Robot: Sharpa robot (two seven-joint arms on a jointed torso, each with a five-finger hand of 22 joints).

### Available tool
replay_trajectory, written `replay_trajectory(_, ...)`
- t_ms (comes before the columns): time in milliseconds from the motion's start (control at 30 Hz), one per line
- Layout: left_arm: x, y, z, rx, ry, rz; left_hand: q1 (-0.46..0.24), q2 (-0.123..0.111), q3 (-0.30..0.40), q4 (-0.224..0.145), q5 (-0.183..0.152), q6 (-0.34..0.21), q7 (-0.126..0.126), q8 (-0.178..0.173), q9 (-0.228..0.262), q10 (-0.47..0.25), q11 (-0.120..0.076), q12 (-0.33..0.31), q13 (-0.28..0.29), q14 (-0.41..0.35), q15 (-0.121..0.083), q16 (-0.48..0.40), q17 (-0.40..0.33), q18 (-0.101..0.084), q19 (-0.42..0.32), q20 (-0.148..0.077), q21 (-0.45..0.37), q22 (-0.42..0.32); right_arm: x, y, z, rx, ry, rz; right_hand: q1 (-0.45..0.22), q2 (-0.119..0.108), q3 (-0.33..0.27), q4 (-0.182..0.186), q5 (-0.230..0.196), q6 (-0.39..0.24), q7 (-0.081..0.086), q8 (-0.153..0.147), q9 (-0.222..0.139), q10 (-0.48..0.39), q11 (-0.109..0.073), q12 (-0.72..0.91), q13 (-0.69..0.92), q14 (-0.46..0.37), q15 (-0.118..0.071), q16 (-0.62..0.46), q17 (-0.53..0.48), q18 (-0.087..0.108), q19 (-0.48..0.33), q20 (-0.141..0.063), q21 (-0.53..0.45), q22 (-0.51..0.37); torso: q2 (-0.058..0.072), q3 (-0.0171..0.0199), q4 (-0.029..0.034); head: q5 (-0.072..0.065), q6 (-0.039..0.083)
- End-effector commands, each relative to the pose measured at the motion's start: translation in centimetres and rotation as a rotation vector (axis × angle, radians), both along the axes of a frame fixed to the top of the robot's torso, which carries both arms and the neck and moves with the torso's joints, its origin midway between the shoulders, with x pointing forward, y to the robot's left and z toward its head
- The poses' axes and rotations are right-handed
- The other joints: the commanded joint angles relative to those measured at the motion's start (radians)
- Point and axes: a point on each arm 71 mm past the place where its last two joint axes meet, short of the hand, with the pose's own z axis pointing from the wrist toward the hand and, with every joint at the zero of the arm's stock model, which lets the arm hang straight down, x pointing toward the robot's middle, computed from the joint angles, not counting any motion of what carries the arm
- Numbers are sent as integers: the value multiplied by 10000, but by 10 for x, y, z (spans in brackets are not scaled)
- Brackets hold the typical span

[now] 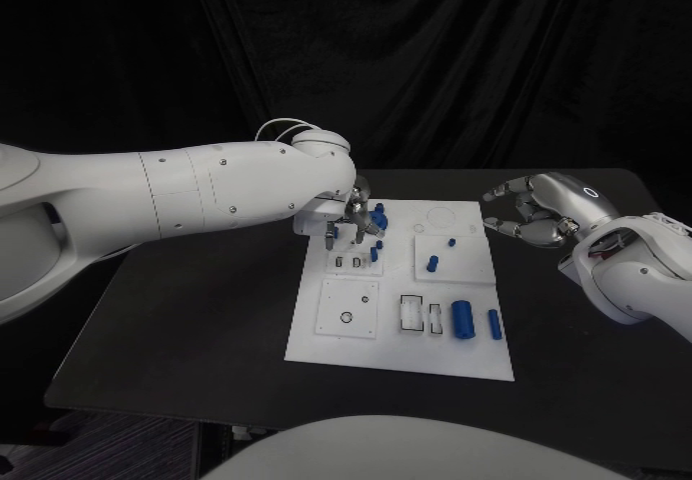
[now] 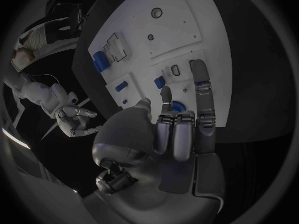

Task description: Assemble the parts on the task board

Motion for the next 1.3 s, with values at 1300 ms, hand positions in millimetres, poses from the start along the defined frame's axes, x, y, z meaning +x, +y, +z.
replay_trajectory(1300, 4, -9, -23, -375, 199, -90, -53, -76, 89, 32, -154, 132, 39, -277, 113, 1055, -24, 26, 2630, 1057, -15, 66, 2631, 103, 507, -34, 1, -17, -3, 0, 0, -98, -135, 59, 47, 65, 80, 16, 133, 116, -22, 70, -27, 345, 59, -52, 1560, 758, 99, -15, 1259, 192, 385, 74, -46, 2036, -41, -65, 20, -13, -43)
